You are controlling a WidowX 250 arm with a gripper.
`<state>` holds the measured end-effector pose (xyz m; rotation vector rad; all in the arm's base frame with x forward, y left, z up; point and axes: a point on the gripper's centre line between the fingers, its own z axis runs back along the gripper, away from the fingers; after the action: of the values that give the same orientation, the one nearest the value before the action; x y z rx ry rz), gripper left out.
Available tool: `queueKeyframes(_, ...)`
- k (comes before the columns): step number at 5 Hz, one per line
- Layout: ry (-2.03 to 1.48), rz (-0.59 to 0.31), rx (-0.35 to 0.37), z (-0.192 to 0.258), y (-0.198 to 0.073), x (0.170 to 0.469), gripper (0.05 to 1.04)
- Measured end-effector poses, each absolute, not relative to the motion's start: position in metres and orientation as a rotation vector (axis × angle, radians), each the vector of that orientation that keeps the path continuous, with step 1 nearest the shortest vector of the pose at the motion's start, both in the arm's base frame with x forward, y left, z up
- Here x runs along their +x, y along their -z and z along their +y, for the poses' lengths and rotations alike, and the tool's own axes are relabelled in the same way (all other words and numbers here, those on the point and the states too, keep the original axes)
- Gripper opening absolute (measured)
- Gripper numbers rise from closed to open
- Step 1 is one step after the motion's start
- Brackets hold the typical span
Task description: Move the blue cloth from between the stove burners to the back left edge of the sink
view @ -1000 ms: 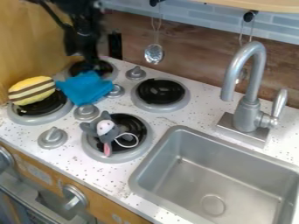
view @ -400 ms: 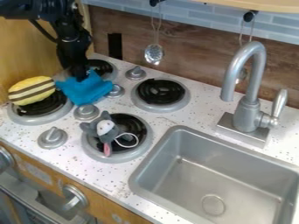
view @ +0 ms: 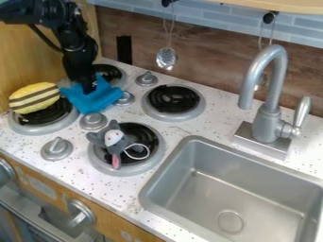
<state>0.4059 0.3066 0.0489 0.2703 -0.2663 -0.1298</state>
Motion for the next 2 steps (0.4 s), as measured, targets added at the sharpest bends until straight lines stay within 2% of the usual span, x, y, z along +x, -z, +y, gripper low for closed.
queueKeyframes(2, 0.135, -0.179, 0.267, 0.308, -0.028, 0.394, 1.007)
